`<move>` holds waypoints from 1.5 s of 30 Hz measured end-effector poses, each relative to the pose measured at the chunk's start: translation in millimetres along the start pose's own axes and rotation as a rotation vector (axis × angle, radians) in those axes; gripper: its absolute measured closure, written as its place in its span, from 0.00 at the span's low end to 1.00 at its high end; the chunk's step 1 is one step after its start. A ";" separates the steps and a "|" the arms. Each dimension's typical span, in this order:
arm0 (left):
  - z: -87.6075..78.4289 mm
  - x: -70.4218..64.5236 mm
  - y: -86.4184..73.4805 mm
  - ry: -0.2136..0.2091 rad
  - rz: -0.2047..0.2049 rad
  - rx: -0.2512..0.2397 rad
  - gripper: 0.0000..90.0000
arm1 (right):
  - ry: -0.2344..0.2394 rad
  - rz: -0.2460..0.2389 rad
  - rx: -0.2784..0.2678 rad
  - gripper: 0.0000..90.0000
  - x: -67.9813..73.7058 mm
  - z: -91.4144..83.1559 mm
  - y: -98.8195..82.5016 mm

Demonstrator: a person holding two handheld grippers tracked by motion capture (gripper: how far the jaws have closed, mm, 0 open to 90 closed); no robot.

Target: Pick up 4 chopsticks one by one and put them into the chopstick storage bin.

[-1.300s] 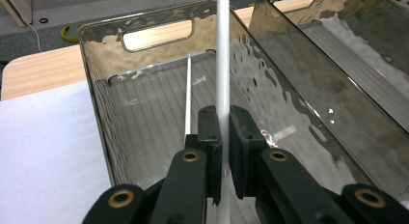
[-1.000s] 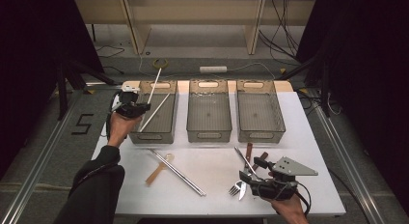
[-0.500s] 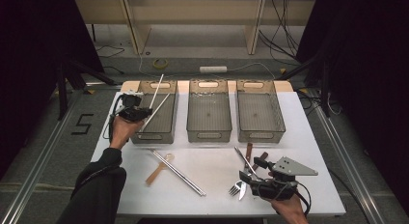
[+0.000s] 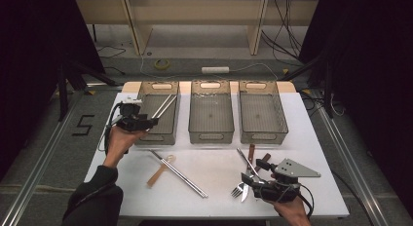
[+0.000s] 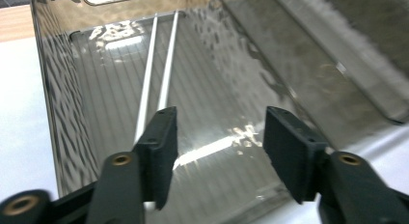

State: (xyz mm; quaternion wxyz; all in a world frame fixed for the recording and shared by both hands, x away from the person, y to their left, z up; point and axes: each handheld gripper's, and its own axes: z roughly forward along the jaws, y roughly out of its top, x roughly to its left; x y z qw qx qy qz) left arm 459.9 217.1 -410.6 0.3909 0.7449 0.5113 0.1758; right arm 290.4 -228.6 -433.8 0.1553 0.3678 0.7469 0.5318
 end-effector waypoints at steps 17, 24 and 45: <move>-41.9 -34.7 -23.3 -0.175 0.031 -0.120 0.31 | 0.064 -0.044 0.083 0.32 27.5 24.5 3.4; -48.9 -49.4 -38.9 -0.234 0.091 -0.162 0.30 | 0.086 -0.063 0.114 0.34 36.3 34.5 4.4; -63.6 -71.9 -78.3 -0.280 0.121 -0.199 0.25 | 0.120 -0.085 0.184 0.35 46.1 58.9 9.1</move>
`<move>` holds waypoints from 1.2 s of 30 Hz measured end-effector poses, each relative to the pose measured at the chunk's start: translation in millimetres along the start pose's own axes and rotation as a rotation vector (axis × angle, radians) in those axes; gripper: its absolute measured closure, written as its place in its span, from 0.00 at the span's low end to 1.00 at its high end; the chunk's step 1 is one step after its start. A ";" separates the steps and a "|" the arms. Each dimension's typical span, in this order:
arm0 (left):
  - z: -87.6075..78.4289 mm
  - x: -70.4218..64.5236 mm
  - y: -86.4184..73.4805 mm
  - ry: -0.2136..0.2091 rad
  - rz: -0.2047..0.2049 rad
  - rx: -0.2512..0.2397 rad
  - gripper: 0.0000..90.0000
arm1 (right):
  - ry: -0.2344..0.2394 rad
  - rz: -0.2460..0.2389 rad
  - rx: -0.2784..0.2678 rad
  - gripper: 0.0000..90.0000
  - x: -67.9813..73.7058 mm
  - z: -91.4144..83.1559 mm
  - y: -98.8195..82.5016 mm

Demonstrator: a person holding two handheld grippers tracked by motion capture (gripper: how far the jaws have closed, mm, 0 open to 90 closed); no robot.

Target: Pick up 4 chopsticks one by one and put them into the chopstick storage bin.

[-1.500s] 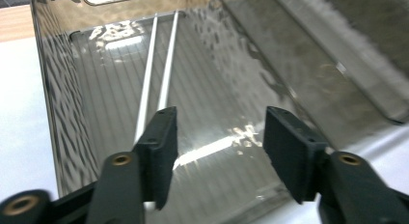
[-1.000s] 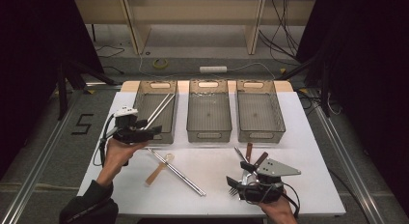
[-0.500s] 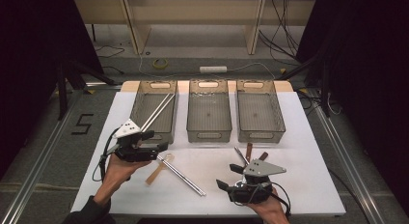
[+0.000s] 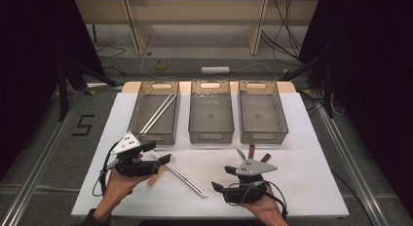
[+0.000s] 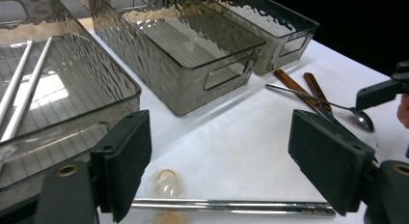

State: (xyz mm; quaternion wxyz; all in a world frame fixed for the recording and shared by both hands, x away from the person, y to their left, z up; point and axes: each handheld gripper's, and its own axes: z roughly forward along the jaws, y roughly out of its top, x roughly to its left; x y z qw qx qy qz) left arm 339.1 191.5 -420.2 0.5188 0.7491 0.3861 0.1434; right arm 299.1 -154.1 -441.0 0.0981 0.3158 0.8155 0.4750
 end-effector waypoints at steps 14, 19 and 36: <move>-5.5 -5.8 -6.3 0.008 0.020 0.005 0.24 | 0.019 -0.020 0.075 0.44 5.0 25.5 5.9; -7.3 -7.7 -9.2 0.011 0.025 0.006 0.23 | 0.012 -0.022 0.091 0.49 5.2 31.1 7.0; -11.2 -11.3 -11.4 0.016 0.041 0.005 0.23 | 0.003 -0.058 0.228 0.65 20.9 65.1 2.6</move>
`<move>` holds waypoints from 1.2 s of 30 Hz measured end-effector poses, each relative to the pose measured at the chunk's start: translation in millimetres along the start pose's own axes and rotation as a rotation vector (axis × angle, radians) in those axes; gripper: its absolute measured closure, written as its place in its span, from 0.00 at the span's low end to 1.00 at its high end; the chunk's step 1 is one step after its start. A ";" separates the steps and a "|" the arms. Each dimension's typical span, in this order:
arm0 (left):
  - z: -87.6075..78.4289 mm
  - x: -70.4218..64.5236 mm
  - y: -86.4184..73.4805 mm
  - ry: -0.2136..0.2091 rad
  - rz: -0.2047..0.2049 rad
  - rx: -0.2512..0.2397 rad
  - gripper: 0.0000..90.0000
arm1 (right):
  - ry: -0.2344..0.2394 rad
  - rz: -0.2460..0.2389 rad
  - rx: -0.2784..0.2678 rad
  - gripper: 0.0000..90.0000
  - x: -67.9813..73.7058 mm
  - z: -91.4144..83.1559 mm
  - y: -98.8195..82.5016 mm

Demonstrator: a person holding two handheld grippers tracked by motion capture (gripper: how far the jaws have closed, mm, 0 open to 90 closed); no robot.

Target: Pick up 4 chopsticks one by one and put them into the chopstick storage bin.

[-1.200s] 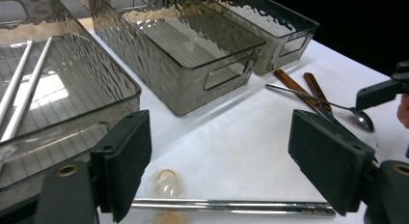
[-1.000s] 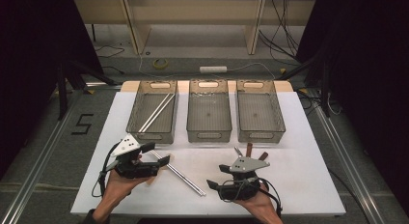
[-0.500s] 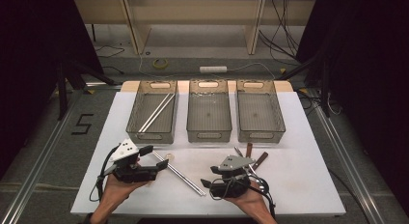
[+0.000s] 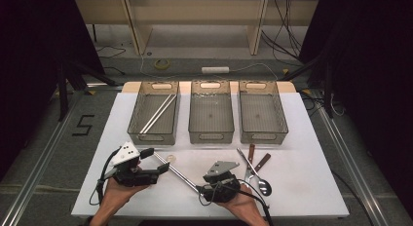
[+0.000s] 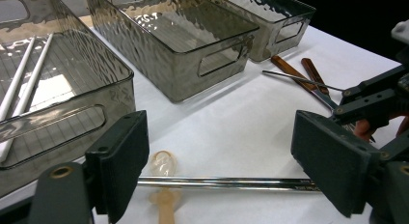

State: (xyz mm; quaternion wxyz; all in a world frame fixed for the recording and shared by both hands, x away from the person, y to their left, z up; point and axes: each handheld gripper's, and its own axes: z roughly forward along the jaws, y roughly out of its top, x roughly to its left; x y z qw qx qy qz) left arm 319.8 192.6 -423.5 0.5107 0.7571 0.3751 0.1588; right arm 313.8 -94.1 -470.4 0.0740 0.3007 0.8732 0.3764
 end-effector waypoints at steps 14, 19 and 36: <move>1.6 -0.9 -0.3 -0.001 0.008 0.011 0.23 | 0.008 0.004 0.056 0.74 -0.6 10.9 -3.1; 1.6 -1.0 -0.4 -0.003 0.007 0.011 0.23 | 0.009 0.009 0.064 0.77 -2.0 13.2 -3.3; 4.8 -0.4 -1.1 -0.004 0.009 0.044 0.24 | 0.006 -0.007 0.073 0.85 -3.4 19.8 -2.7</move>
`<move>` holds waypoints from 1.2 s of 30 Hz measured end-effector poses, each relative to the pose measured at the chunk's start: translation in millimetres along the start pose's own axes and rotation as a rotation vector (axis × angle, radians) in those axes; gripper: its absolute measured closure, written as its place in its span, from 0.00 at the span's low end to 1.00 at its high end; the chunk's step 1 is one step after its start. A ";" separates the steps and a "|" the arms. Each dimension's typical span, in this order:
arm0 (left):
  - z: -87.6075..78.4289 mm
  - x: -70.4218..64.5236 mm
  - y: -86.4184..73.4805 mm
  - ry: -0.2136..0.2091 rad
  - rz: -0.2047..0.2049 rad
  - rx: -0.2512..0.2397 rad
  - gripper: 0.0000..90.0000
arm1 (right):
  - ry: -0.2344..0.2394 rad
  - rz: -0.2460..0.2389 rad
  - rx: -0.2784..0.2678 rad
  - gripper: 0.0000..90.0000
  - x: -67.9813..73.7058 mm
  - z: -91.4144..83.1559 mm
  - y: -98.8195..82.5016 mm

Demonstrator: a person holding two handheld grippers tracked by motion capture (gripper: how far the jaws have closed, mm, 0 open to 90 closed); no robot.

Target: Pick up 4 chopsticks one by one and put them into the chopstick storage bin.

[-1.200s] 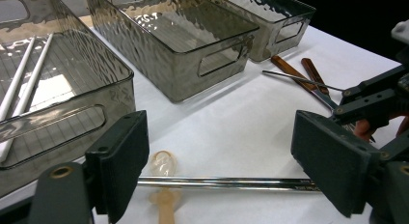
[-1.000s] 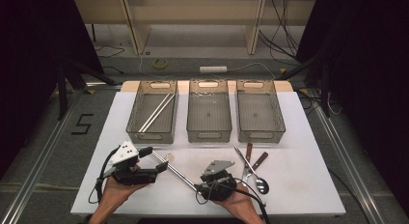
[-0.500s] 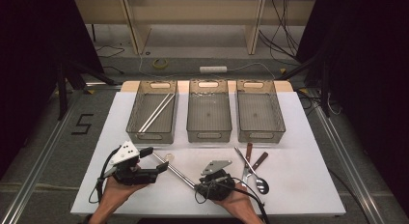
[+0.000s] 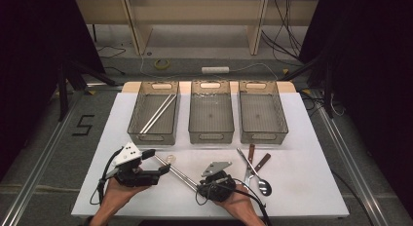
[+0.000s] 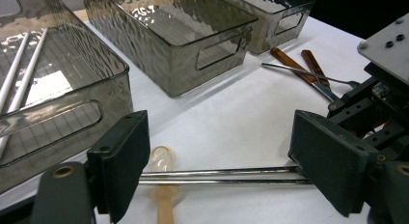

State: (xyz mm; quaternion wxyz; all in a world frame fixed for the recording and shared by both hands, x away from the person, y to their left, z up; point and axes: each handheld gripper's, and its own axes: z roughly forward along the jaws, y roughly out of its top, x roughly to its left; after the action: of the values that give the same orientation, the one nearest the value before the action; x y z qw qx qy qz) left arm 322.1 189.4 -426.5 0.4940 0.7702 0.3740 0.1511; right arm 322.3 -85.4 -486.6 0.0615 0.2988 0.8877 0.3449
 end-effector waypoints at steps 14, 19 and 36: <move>3.0 -1.0 -0.4 0.002 0.018 0.036 0.24 | -0.013 0.024 0.004 0.93 -0.8 0.7 1.0; 4.1 -0.7 0.3 0.003 0.020 0.037 0.25 | -0.022 0.019 -0.004 0.94 0.8 0.7 1.4; 10.7 0.5 1.1 -0.020 0.047 0.073 0.28 | -0.017 -0.037 -0.036 0.95 -0.9 -12.5 8.4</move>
State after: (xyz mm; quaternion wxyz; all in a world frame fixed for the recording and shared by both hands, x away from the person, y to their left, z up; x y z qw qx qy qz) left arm 329.3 182.6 -430.5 0.4657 0.7979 0.3559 0.1412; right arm 323.2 -88.2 -471.8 0.0806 0.2842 0.8861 0.3572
